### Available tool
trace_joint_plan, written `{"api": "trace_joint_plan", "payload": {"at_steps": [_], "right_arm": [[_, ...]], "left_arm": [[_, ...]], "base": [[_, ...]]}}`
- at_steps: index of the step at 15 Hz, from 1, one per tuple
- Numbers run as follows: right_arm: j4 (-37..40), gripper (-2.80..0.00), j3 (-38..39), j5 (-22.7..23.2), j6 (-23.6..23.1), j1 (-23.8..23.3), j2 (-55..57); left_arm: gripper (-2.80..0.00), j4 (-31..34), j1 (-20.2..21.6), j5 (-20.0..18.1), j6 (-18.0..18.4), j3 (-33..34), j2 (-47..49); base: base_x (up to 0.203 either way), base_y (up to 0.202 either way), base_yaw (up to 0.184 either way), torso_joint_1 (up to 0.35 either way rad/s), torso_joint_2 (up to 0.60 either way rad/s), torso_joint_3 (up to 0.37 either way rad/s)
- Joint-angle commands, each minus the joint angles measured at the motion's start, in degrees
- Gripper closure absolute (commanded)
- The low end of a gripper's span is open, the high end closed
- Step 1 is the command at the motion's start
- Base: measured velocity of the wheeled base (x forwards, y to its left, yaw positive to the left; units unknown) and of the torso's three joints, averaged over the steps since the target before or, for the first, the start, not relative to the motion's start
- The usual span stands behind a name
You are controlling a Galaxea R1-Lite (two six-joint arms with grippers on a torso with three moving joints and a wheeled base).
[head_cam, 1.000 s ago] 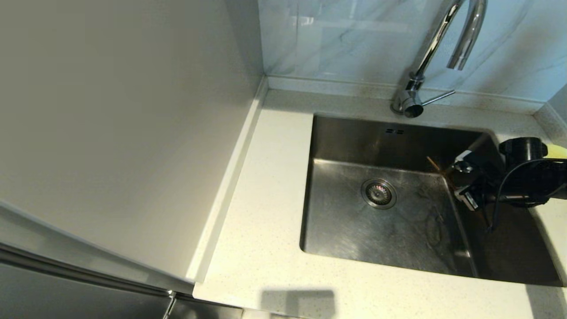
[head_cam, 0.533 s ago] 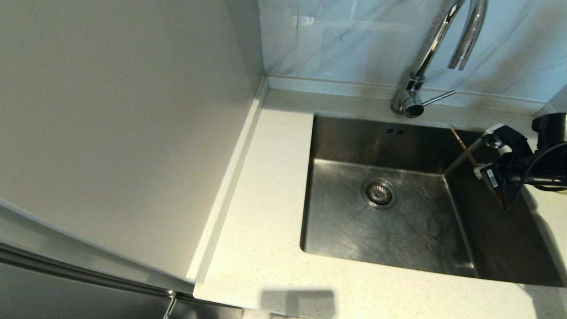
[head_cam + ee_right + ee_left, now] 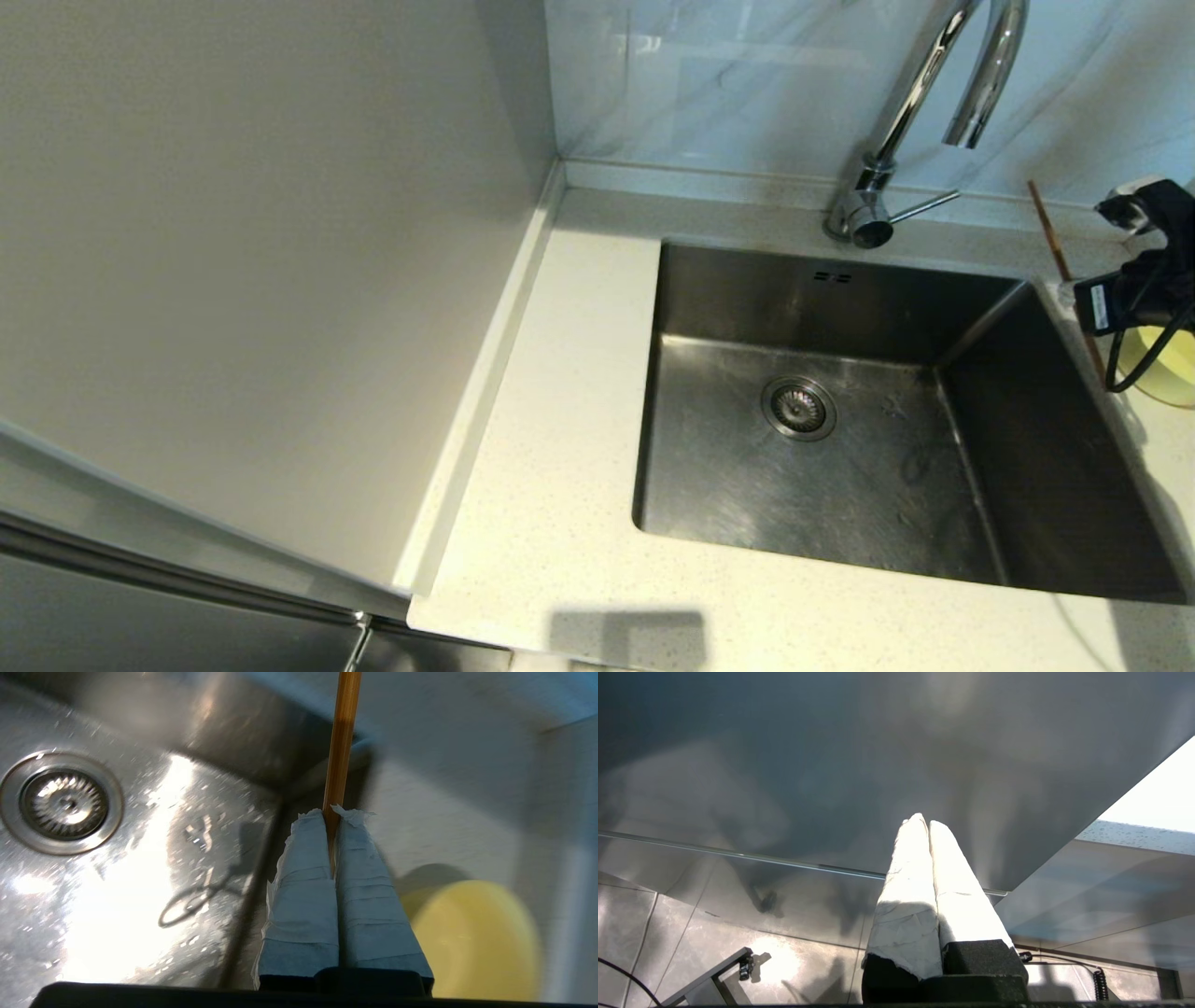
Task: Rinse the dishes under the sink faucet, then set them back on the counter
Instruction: Put the chopsticks back to the table from the sink
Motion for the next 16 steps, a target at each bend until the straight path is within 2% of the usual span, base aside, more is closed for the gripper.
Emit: {"api": "trace_joint_plan", "payload": {"at_steps": [1,5,7,9,13,16], "right_arm": [[0.0,0.00,-1.4,0.0,-0.7,-1.3,-3.6],[0.8,0.00,-4.6,0.0,-6.4,-5.0,-6.5],[4.8,0.00,-4.7,-0.2,-9.9,-7.5,-7.9],[10.5,0.00,-4.6,-2.6,-13.2,-9.7,-8.6],[13.6,0.00,-2.3,-5.1,-14.4,-13.0,-7.6],[13.3,0.00,0.7,-5.4,-17.8,-16.5,-6.4]], "left_arm": [[0.00,0.0,0.0,0.0,0.0,0.0,-0.2],[0.00,0.0,0.0,0.0,0.0,0.0,-0.2],[0.00,0.0,0.0,0.0,0.0,0.0,-0.2],[0.00,0.0,0.0,0.0,0.0,0.0,-0.2],[0.00,0.0,0.0,0.0,0.0,0.0,-0.2],[0.00,0.0,0.0,0.0,0.0,0.0,-0.2]], "base": [[0.000,0.000,0.000,0.000,0.00,0.000],[0.000,0.000,0.000,0.000,0.00,0.000],[0.000,0.000,0.000,0.000,0.00,0.000],[0.000,0.000,0.000,0.000,0.00,0.000],[0.000,0.000,0.000,0.000,0.00,0.000],[0.000,0.000,0.000,0.000,0.00,0.000]]}}
